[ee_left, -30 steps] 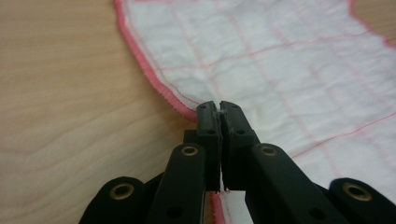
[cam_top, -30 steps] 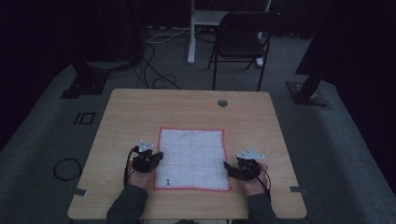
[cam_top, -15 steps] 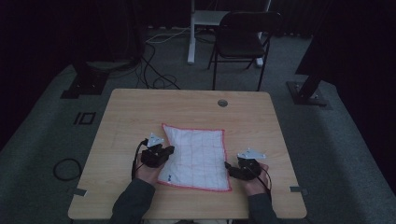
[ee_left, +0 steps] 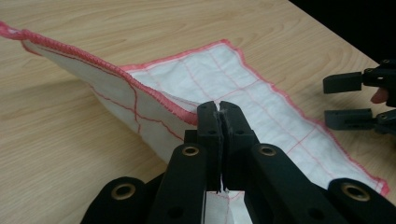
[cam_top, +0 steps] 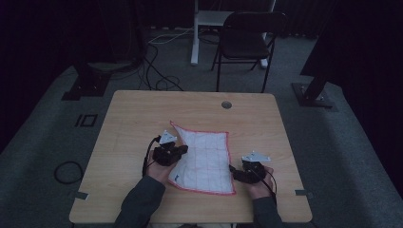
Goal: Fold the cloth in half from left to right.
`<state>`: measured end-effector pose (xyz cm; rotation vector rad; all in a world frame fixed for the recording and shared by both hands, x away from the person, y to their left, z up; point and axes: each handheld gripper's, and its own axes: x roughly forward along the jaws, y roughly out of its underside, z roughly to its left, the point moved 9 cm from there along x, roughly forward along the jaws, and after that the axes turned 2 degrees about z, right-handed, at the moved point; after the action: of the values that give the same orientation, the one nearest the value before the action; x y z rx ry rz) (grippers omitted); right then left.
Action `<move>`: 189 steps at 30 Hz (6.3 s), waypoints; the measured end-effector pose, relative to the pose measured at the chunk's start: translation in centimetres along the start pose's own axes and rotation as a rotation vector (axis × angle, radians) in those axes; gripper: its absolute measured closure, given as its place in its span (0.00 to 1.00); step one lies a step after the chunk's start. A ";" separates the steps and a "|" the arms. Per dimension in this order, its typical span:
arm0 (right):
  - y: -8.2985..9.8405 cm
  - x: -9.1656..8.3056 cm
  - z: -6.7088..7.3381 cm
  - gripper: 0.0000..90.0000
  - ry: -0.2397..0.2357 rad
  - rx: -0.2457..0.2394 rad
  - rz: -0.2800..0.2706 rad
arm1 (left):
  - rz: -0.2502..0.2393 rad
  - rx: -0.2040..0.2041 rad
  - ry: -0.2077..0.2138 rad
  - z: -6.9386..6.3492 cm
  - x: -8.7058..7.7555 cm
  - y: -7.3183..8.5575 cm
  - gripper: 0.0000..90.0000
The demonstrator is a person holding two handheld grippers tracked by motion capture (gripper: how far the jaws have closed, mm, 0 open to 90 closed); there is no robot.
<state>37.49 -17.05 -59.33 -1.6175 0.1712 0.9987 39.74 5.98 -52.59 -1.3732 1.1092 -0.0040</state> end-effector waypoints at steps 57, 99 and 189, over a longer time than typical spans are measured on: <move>-3.4 1.0 -1.0 0.67 0.004 0.021 -0.049 | -0.018 0.041 0.064 -4.9 0.2 0.2 0.72; -10.1 9.0 -4.3 1.00 0.071 0.012 0.045 | 0.098 0.160 -0.027 -8.4 0.1 9.4 0.96; -7.6 4.3 -4.8 0.78 0.040 -0.064 -0.006 | -0.012 0.196 0.154 -10.3 3.7 2.3 0.75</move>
<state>47.16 -17.08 -56.81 -1.6960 0.1624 0.9760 33.98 -3.36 -54.60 -1.2190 1.1956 -0.2253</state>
